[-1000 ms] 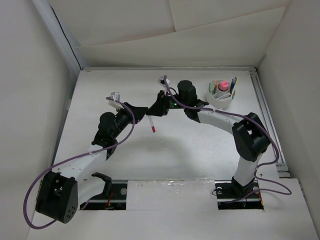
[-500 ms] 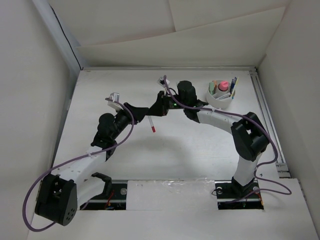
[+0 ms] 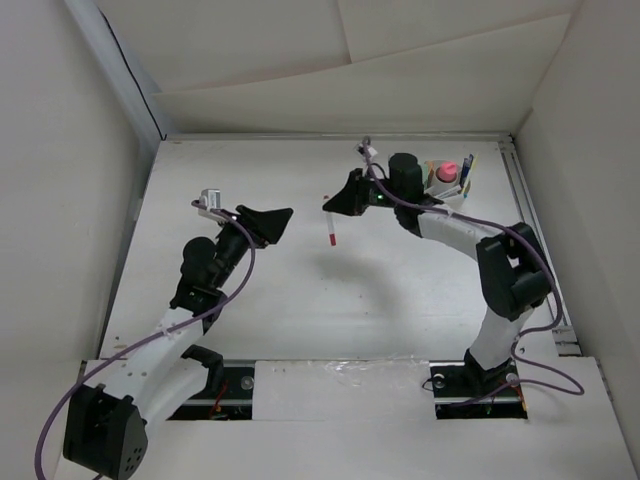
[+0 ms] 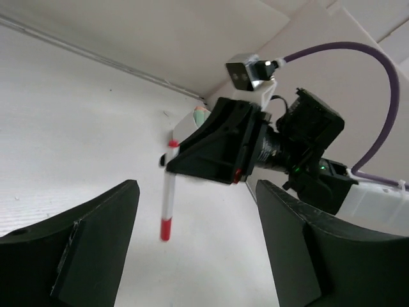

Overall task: Sort the stationery into containers
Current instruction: Place the stationery into the container

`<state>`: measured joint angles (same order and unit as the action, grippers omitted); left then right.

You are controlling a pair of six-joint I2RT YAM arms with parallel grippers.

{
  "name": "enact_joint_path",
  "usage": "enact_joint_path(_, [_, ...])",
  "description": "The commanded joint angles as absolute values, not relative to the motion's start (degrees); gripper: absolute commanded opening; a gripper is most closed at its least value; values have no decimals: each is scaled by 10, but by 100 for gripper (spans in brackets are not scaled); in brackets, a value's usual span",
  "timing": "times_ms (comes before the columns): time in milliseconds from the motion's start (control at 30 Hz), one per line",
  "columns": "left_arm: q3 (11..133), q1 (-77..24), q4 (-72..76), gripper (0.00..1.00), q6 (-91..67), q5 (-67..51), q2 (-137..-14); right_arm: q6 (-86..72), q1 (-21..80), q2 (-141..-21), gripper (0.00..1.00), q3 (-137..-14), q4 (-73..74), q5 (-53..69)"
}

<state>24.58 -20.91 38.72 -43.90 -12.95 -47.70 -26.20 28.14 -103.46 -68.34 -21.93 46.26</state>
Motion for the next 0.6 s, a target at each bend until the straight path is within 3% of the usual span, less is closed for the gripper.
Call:
enact_joint_path(0, [229,-210,396,71,-433,-115,-477,-260,221,-966,2,-668,-258,437])
enact_joint_path(267, [207,-210,458,72,-439,-170,-548,-226,63,-870,1,-614,-209,111])
enact_joint_path(400, [201,-210,493,72,-432,-200,-575,-213,48,-864,2,-608,-209,-36])
enact_joint_path(567, [183,-210,547,75,-445,-237,-596,-193,43,-909,2,-636,-204,-129])
